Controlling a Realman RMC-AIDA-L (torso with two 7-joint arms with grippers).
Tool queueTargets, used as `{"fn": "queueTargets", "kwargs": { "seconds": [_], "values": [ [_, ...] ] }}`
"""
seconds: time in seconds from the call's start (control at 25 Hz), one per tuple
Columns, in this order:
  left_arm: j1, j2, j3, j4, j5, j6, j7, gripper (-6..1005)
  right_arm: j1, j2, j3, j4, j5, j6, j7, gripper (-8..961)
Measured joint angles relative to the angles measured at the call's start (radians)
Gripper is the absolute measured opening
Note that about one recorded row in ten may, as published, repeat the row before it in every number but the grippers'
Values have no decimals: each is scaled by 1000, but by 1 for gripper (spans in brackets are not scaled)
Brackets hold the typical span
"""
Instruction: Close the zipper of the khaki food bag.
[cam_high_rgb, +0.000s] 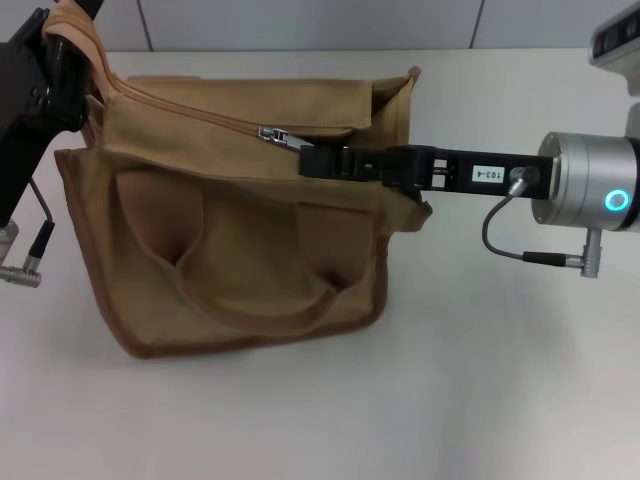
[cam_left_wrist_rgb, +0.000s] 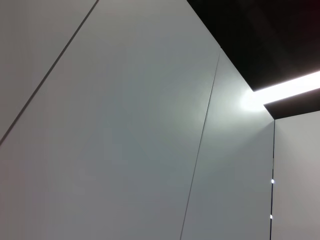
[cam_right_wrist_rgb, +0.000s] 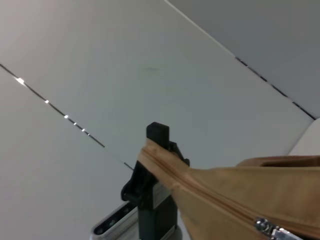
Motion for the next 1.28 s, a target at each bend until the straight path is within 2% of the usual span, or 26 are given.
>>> {"fn": "queueTargets", "kwargs": {
  "seconds": [0.16,0.24,0.44,0.76,1.28],
  "values": [
    [0,0,0,0,0,0,0,84,-18,-5,6,0,0,12,4,437],
    [0,0,0,0,1,0,0,85,-34,-19,19,-4,1,13,5,433],
    [0,0,0,0,2,1,0,88,-50,-24,60,-6,0,20,6,425],
    [-3,0,5,0,6,1,0,93,-43,-24,54,-1,-1,66,8,412],
    [-3,0,2,0,7,1,0,101,14,-4,52,2,-27,69,1,391]
  ]
}}
